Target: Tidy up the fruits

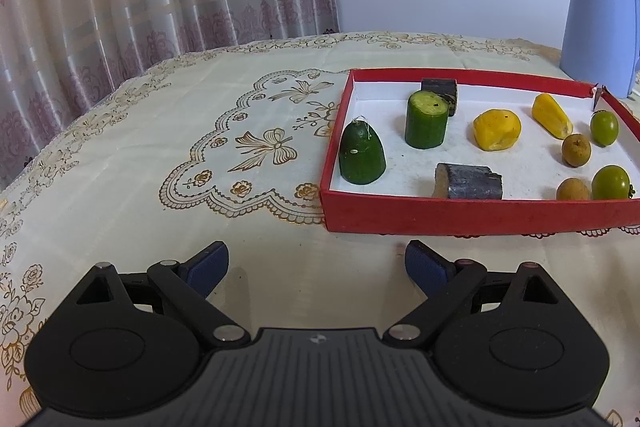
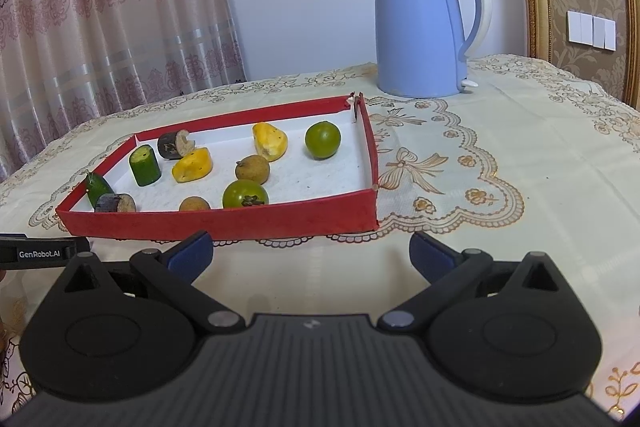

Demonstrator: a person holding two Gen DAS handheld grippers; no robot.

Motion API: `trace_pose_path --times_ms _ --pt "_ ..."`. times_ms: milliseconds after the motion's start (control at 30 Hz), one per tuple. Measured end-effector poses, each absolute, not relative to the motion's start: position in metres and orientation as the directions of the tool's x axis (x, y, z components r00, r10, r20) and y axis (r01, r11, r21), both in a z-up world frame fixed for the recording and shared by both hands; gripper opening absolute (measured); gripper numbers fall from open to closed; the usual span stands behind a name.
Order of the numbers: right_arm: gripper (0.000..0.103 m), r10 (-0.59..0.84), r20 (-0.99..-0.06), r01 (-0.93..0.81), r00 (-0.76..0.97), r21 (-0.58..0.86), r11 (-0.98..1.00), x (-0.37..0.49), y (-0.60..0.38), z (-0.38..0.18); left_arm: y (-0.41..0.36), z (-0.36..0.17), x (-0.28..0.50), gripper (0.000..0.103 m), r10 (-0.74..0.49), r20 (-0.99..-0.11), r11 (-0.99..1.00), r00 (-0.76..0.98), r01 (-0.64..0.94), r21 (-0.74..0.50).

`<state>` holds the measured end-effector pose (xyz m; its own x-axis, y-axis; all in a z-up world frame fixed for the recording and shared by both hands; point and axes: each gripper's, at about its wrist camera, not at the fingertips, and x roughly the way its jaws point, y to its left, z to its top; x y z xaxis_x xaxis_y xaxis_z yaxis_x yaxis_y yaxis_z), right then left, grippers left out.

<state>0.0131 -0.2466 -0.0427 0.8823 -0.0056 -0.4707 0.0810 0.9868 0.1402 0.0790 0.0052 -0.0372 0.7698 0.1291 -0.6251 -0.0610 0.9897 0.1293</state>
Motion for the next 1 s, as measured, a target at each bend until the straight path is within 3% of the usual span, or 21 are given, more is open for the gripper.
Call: trace_pose_path --times_ms 733,1000 --pt "0.103 -0.008 -0.475 0.082 0.88 0.134 0.988 0.014 -0.247 -0.044 0.007 -0.038 0.079 0.096 0.123 -0.628 0.991 0.768 -0.06 0.121" --pt "0.103 0.002 -0.516 0.047 0.856 0.081 0.996 0.021 -0.235 -0.045 0.008 -0.038 0.079 0.096 0.123 -0.629 0.991 0.768 -0.06 0.12"
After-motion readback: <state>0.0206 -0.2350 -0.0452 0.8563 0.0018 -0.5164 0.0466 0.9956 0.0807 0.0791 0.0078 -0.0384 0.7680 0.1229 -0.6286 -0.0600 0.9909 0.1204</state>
